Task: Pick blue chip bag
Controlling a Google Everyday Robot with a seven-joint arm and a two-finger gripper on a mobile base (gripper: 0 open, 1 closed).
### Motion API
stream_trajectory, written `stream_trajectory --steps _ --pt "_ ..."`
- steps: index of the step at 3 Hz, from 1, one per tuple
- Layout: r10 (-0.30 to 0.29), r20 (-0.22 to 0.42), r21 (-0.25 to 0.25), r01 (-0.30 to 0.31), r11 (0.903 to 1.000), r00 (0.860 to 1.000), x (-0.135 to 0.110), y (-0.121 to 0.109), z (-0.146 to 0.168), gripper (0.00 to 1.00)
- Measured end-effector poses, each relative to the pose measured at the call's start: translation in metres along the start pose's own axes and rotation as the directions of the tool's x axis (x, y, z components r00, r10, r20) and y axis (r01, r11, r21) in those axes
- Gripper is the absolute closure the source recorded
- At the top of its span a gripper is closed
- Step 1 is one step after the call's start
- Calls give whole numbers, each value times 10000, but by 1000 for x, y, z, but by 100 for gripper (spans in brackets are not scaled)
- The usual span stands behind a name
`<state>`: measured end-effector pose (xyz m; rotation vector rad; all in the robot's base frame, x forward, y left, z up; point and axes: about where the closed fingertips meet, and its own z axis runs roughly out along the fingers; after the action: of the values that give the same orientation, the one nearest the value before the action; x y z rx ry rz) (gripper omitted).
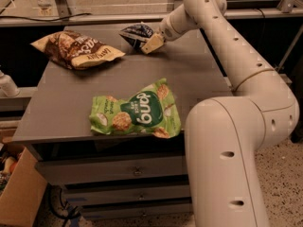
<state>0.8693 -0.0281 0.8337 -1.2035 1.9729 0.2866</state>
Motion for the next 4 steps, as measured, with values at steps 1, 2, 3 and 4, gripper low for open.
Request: stream_trajectory --steps 1,2,3,4 --pt "0 -2 -4 0 10000 10000 0 0 0 75" --pt "0 -2 -4 0 10000 10000 0 0 0 51" --pt "0 -2 -6 0 10000 10000 -1 0 0 29" --pt "0 -4 -11 0 10000 10000 -1 0 0 4"
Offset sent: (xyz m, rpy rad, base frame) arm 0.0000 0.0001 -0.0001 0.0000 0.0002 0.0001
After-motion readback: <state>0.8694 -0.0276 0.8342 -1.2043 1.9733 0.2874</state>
